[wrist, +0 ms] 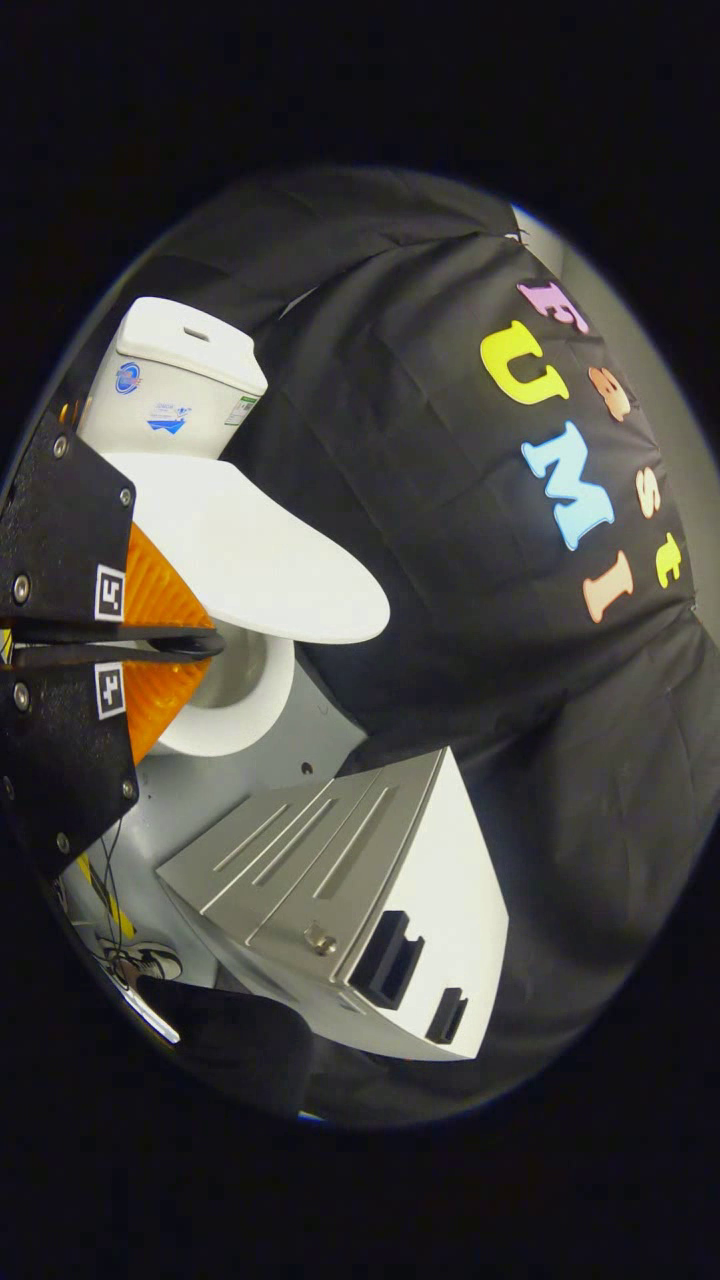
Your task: Open the toilet lid.
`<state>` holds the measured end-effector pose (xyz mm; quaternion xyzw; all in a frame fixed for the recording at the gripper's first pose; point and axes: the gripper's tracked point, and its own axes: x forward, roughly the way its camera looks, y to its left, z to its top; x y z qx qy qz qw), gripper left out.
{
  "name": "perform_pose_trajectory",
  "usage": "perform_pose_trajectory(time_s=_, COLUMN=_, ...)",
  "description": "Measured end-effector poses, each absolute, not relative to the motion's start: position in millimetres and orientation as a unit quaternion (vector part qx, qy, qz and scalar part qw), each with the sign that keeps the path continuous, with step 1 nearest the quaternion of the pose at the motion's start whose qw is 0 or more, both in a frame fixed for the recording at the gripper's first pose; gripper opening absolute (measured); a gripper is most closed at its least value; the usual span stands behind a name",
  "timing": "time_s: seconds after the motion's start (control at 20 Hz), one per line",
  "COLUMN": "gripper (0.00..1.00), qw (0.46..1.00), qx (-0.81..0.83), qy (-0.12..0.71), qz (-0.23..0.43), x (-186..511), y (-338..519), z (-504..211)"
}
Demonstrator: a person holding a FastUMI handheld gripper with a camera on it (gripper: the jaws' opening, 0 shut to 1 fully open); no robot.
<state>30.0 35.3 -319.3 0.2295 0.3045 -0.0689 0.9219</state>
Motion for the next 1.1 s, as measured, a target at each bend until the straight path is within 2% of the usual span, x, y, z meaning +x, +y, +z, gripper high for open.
perform_pose_trajectory(time_s=0.45, gripper=0.01, qw=0.952, qx=0.120, qy=0.279, qz=-0.042, x=43, y=82, z=-245)
perform_pose_trajectory(time_s=1.1, gripper=0.00, qw=0.964, qx=0.061, qy=0.257, qz=-0.026, x=49, y=143, z=-186)
